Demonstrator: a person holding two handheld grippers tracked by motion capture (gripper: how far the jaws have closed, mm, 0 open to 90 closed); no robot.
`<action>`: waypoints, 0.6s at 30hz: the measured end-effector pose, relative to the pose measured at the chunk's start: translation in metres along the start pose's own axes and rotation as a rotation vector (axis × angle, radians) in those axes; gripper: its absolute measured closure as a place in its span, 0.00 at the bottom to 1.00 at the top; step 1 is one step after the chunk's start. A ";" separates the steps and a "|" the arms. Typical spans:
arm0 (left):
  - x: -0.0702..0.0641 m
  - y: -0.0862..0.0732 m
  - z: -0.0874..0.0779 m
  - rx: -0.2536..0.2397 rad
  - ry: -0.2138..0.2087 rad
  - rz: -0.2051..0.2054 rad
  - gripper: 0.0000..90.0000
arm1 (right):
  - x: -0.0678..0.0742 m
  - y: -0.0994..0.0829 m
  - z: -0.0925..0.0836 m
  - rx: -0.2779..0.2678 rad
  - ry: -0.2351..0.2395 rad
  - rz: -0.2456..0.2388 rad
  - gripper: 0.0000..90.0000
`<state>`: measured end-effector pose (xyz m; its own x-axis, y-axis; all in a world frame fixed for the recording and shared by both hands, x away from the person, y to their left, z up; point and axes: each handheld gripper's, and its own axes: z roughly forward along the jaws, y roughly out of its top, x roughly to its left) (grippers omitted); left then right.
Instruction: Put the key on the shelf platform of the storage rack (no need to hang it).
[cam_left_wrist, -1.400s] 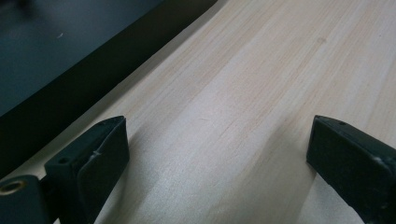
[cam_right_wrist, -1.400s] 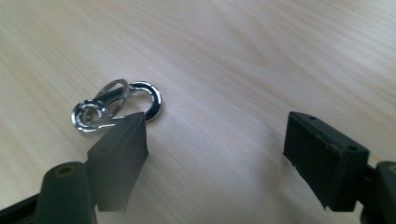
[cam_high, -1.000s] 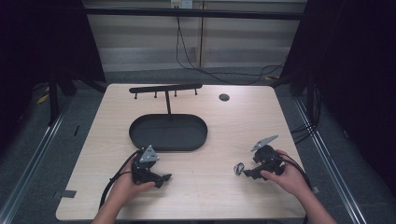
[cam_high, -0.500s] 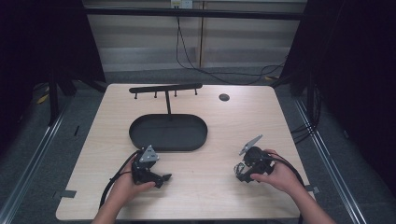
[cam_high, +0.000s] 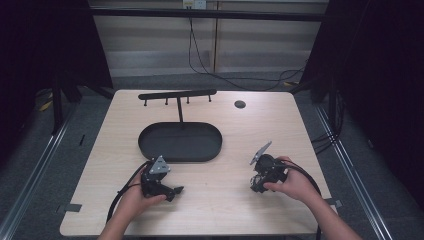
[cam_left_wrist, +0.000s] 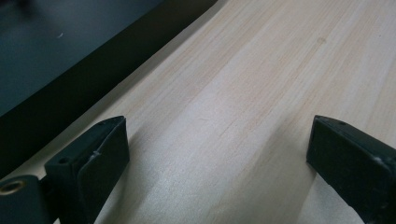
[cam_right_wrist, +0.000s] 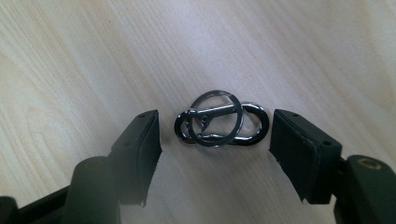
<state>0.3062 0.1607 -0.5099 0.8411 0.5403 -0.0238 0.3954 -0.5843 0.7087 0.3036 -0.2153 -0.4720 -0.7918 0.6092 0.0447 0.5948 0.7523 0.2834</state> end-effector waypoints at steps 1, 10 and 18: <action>0.000 0.000 0.000 0.001 0.000 0.000 0.06 | 0.000 0.001 0.001 0.007 -0.003 -0.002 0.38; 0.000 0.000 0.000 0.000 0.000 0.000 0.06 | -0.002 0.007 0.003 0.036 -0.004 -0.023 0.44; 0.000 0.000 0.000 0.000 0.000 0.000 0.06 | -0.002 0.013 0.003 0.075 -0.006 -0.045 0.47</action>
<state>0.3062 0.1607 -0.5099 0.8410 0.5405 -0.0234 0.3954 -0.5845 0.7085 0.3135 -0.2054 -0.4713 -0.8171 0.5758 0.0276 0.5677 0.7955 0.2120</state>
